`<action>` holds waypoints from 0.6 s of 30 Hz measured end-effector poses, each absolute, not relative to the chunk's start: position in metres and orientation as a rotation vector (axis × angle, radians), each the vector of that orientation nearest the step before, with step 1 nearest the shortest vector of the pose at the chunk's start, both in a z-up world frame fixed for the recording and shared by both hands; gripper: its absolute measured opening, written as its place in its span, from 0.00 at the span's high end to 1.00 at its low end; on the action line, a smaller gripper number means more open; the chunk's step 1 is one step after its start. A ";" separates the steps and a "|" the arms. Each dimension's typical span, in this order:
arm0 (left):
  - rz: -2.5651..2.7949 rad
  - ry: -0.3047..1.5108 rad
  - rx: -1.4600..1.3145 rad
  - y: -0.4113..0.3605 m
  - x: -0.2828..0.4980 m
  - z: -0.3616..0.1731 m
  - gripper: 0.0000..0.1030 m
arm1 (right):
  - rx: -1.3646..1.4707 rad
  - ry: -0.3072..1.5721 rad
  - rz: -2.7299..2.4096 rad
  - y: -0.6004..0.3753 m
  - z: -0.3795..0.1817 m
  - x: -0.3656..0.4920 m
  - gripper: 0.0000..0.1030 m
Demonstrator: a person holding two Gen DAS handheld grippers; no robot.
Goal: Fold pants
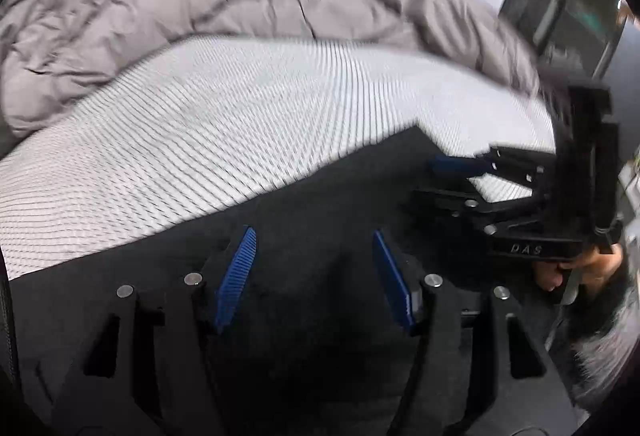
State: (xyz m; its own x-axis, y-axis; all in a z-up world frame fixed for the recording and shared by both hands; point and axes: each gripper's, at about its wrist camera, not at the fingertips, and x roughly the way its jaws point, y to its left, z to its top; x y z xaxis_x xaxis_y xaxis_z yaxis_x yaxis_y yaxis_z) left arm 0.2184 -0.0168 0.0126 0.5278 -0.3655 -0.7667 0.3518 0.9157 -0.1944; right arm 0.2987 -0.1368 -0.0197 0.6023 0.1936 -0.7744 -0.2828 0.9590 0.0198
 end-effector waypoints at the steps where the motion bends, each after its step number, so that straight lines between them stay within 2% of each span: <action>1: -0.418 0.939 0.003 -0.021 0.221 0.007 0.44 | -0.108 0.899 0.286 -0.133 -0.025 0.301 0.48; 2: -0.419 0.953 0.009 -0.020 0.223 0.001 0.45 | -0.120 0.918 0.292 -0.130 -0.033 0.306 0.48; 4: -0.437 0.948 -0.005 -0.014 0.222 -0.004 0.54 | -0.160 0.959 0.261 -0.131 -0.044 0.314 0.48; 6: -0.423 0.944 -0.009 -0.007 0.216 -0.004 0.57 | -0.204 0.974 0.174 -0.148 -0.046 0.311 0.48; 9: -0.367 0.914 0.022 -0.010 0.198 0.011 0.56 | -0.190 0.970 0.055 -0.172 -0.038 0.301 0.47; 13: -0.463 0.859 -0.025 -0.021 0.170 0.034 0.55 | -0.001 0.904 0.286 -0.167 -0.008 0.276 0.46; 18: -0.565 0.932 0.093 -0.047 0.151 0.012 0.54 | -0.084 0.969 0.372 -0.127 -0.028 0.270 0.46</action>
